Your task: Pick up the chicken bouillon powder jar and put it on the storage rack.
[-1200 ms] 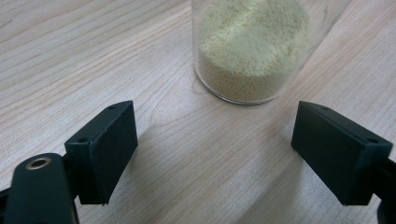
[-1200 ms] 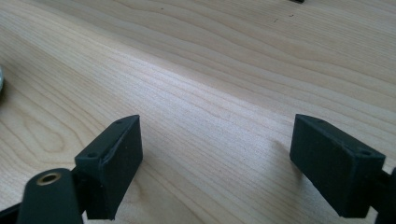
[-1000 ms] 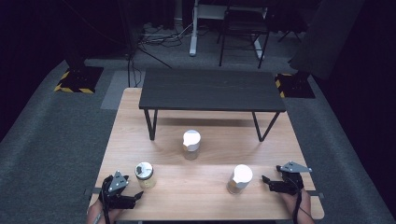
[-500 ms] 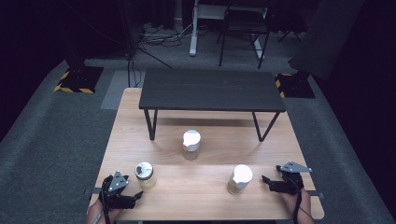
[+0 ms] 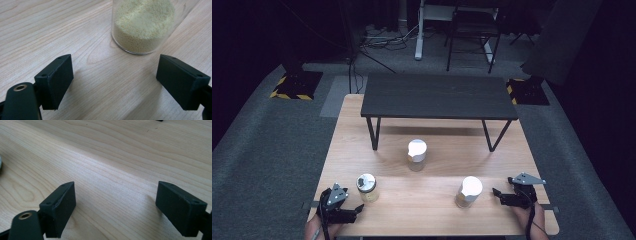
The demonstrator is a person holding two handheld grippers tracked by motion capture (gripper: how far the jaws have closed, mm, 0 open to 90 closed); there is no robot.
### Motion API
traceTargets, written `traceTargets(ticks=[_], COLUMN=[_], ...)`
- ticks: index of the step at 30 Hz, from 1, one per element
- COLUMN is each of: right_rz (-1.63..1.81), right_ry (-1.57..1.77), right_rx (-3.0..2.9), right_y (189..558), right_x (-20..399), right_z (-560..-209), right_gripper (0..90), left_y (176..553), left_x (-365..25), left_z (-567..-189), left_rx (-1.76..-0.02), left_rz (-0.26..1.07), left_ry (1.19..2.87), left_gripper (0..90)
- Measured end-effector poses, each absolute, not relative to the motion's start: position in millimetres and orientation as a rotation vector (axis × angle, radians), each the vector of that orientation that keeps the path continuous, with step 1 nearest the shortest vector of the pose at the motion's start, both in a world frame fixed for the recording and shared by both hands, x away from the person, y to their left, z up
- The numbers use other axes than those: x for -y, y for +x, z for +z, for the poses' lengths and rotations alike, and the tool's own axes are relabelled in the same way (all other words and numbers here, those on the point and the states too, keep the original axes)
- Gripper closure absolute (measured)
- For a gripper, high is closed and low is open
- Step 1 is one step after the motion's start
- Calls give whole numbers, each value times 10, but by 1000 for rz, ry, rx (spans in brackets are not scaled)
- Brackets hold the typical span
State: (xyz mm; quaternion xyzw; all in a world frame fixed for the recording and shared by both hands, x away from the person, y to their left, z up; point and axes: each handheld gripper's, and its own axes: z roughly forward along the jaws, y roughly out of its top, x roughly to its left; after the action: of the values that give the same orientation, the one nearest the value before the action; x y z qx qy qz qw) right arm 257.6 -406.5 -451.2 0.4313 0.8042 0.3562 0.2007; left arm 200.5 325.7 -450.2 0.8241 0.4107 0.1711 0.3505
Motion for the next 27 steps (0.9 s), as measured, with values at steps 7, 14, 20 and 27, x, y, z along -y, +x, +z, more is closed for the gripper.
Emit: traceTargets(ticks=[7,14,20,27], right_rz=[996,996,996,996], right_ry=[1205,1205,1204,1204], right_rx=[-2247,-2247,-2247,-2247], right_y=[2576,2577,2576,2576], right_x=[4066,4066,4065,4066], right_z=[-4513,-4513,-4513,-4513], right_gripper=[161,160,160,160], left_y=[1883,1769,1641,1561], left_x=[-3384,-3358,-3389,-3380], left_z=[-4535,-4475,-4453,-4427], left_rx=[-1048,-1017,-982,-940], left_rz=[459,518,567,597], left_ry=[2030,1983,1899,1850], left_gripper=[133,136,139,140])
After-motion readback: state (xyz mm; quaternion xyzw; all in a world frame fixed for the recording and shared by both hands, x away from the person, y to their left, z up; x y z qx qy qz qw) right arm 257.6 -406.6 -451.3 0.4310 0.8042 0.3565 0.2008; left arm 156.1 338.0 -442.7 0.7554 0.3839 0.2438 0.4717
